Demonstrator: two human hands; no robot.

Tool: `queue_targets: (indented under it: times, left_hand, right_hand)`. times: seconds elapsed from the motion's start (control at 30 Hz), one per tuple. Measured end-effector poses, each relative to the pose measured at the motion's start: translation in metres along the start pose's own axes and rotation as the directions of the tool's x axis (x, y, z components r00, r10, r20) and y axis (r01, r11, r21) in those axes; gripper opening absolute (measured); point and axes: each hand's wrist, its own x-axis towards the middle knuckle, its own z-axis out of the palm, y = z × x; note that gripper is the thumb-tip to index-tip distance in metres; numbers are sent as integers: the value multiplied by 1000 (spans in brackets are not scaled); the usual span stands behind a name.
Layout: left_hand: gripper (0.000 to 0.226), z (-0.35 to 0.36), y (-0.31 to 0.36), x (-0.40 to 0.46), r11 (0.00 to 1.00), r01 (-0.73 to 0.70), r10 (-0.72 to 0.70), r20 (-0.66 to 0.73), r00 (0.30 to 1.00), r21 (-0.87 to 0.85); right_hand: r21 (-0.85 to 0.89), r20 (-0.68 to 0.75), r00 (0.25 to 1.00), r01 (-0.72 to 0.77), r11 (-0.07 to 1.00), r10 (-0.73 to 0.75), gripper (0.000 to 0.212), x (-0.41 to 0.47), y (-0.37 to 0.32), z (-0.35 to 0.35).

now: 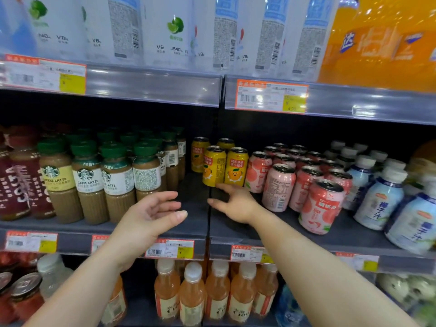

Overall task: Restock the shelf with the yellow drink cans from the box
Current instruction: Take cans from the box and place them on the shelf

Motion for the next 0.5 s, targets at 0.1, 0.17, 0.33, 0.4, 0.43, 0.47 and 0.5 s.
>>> queue_targets:
  times: [0.1,0.17,0.33,0.4,0.43,0.47,0.5]
  left_hand:
    - [57,23,7,7,999,-45,45,2,999,-10]
    - [52,47,14,9,996,-85,85,23,996,10]
    - [50,123,27,2,948,-190,178,69,982,257]
    - [53,159,28,-5,870,-228,204,103,974,437]
    - [58,179,30,-11,813,-260,222,136,966,522]
    - [64,200,31,-18,754,-294,232,180,956,587]
    - [70,223,33,-27,698,-322,231,224,947,639]
  right_hand:
    - [68,-134,988,92,993,-82,56,-50,-4,-9]
    - [115,-203,977,95,989,-70,51,-85,-1,-19]
    - [49,-275,961,1,999,13,51,-162,42,-55]
    - [21,-302,951,-61,998,65,52,-194,72,-67]
    - [-4,-315,945,-92,996,86,52,-211,88,-74]
    - [-40,-322,941,-127,991,107,53,-229,105,-81]
    - [-80,-323,937,-171,982,136,55,-247,123,-87]
